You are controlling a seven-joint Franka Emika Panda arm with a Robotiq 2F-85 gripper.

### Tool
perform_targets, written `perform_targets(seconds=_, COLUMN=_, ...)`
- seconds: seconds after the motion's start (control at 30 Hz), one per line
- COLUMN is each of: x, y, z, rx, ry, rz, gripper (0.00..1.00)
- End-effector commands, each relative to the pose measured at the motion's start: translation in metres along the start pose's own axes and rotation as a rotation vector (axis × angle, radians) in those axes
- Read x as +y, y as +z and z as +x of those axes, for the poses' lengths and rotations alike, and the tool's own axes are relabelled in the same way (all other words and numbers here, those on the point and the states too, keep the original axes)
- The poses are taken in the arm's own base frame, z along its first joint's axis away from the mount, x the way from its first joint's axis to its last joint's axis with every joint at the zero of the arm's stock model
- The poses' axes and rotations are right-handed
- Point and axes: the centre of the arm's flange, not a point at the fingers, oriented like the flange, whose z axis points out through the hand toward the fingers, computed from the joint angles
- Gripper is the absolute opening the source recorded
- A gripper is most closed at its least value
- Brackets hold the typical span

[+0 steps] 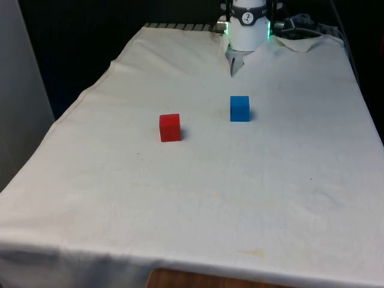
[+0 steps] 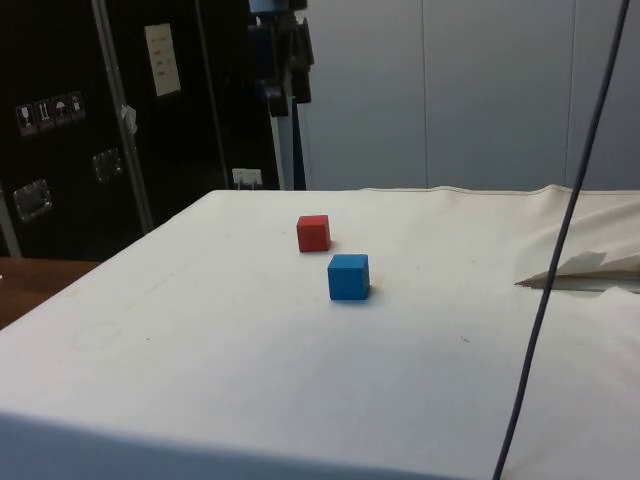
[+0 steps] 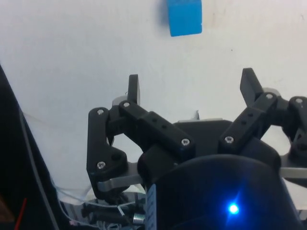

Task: Stack the two cubes.

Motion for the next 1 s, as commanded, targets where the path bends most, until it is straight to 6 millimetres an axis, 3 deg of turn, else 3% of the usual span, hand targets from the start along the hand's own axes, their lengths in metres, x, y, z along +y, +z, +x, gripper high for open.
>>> perform_targets(seconds=0.0, x=-0.002, y=0.001, z=-0.004, rx=0.017, ry=0.003, rz=-0.008, gripper=1.00)
perform_targets(seconds=0.47, x=-0.003, y=0.035, z=-0.034, rx=0.044, ry=-0.009, rz=-0.003, gripper=1.00)
perform_targets(seconds=0.97, x=-0.003, y=0.072, z=-0.053, rx=0.061, ry=-0.016, rz=0.001, gripper=1.00)
